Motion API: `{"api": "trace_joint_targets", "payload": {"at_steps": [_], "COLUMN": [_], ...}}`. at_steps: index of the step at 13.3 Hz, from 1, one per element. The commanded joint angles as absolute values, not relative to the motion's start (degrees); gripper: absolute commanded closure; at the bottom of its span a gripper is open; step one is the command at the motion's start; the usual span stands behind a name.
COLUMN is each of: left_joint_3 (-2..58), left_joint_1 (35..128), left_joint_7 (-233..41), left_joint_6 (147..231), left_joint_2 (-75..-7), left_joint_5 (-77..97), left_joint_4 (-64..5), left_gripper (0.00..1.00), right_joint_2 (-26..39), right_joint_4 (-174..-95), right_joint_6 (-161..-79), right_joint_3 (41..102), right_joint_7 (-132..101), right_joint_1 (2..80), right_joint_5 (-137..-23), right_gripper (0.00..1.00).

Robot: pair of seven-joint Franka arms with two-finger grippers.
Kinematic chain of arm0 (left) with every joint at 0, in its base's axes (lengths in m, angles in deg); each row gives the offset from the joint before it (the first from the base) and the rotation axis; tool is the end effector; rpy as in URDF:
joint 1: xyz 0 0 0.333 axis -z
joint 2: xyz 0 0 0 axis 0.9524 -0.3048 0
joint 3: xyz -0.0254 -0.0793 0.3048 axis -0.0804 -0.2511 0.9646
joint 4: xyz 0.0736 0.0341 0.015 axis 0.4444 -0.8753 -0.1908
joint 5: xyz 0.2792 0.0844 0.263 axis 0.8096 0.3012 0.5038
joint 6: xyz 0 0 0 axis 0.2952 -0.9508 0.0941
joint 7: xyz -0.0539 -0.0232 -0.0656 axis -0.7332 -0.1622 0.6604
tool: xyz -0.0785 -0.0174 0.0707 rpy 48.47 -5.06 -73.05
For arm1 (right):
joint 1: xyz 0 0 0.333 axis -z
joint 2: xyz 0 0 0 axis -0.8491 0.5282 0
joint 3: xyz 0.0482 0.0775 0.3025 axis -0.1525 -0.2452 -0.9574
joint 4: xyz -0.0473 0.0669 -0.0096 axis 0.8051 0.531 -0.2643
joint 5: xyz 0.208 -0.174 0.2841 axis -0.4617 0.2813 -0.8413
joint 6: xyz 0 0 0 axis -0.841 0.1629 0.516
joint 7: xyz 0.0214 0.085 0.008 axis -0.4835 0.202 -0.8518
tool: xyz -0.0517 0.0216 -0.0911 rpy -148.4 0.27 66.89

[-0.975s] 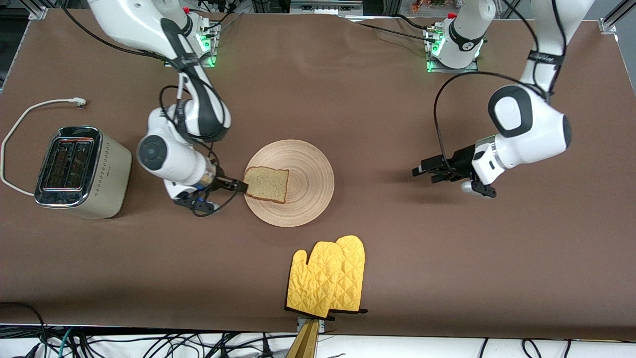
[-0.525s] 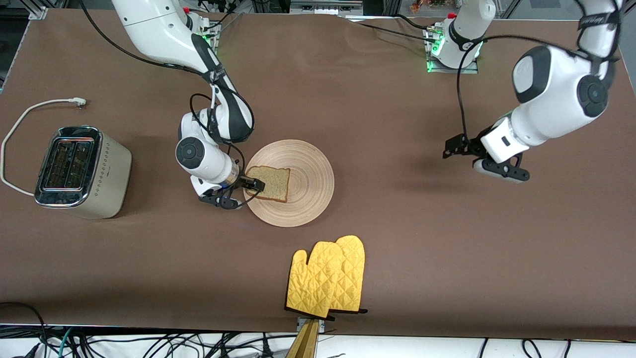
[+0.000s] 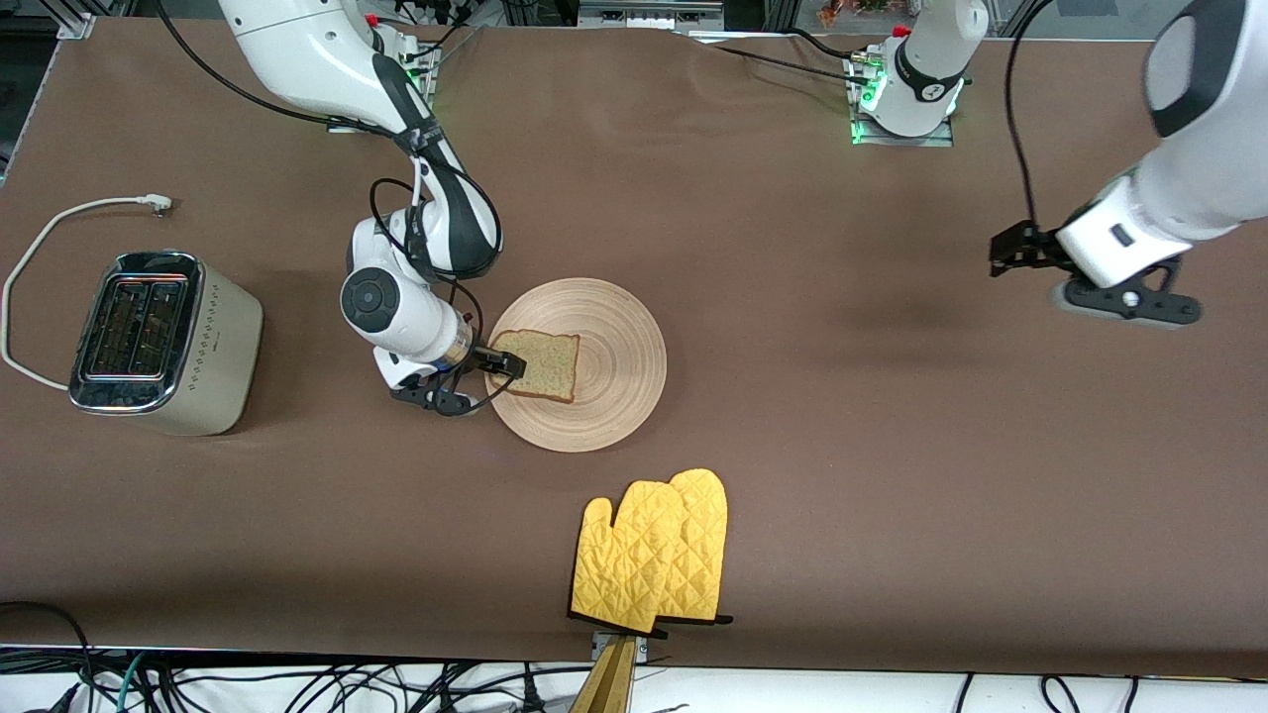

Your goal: Move plate and put bread in toaster

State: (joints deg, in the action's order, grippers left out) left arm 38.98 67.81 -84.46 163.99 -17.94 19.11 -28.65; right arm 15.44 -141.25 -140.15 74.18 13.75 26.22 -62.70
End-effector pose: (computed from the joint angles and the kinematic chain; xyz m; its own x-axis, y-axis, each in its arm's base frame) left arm 0.5591 -0.0273 0.5325 0.9778 -0.1400 -0.1562 -0.1388 -0.9901 0.0183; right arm 0.5855 0.2706 0.2238 0.9705 -0.2201 -0.0986 -0.2316 -0.9646 -0.1261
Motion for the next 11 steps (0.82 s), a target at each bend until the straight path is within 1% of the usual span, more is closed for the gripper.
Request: {"api": "trace_joint_targets", "payload": {"at_steps": [1,4,8,10,11], "left_joint_3": [39.2,39.0,39.1,39.1,39.0], "left_joint_1": [67.9,68.4,68.3,68.0,68.1], "left_joint_7": [-85.5,-93.4,-94.6,-95.7,-96.0], "left_joint_6": [153.8,151.8,151.5,151.8,152.1], "left_joint_2": [-18.7,-18.4,-18.6,-18.7,-18.9], "left_joint_5": [22.4,26.0,24.6,21.6,21.4], "left_joint_4": [-22.5,-19.2,-19.2,-19.3,-19.3], "left_gripper": [0.00,0.00,0.00,0.00,0.00], "right_joint_2": [13.8,13.4,13.4,13.4,13.4], "right_joint_4": [-141.6,-141.6,-141.6,-141.6,-141.6], "right_joint_6": [-138.3,-136.9,-136.8,-136.8,-136.8], "right_joint_3": [75.0,74.7,74.7,74.6,74.6], "right_joint_7": [13.4,13.3,13.1,12.9,12.7], "right_joint_1": [25.3,25.2,24.0,24.0,24.0], "right_joint_5": [-61.3,-59.5,-55.5,-55.5,-55.5], "right_gripper": [0.00,0.00,0.00,0.00,0.03]}}
